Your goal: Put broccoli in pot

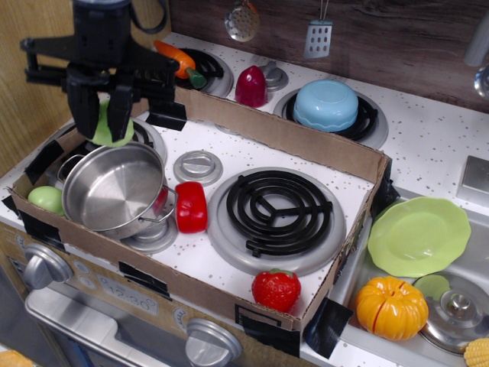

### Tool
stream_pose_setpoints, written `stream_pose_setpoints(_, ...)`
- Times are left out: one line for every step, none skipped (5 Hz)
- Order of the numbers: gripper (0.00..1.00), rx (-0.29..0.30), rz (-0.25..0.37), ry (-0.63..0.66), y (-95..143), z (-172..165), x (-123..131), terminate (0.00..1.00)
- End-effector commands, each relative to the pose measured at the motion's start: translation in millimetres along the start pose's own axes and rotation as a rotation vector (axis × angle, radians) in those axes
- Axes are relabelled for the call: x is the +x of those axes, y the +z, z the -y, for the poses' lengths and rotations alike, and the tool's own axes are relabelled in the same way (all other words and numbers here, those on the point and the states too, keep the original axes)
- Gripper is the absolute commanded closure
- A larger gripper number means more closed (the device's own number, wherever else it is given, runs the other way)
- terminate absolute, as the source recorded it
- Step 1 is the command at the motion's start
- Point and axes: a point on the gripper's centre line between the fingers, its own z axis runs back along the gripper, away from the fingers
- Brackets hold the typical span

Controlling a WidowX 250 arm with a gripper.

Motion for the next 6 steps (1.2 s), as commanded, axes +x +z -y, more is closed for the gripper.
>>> stream_pose_setpoints(0.00, -0.053, 0.028, -0.055, -4, 1, 13, 0.00)
stream_pose_setpoints(0.00, -0.001, 0.016, -0.089, 5, 14, 14, 0.00)
stream_pose_setpoints(0.00, 0.010, 0.027, -0.093, 10, 15, 14, 0.00)
stream_pose_setpoints(0.00, 0.004, 0.024, -0.075, 14, 25, 10, 0.00)
stream_pose_setpoints(0.00, -0.006, -0.002, -0.052, 20, 35, 10, 0.00)
stream_pose_setpoints(0.00, -0.006, -0.002, -0.052, 20, 35, 10, 0.00)
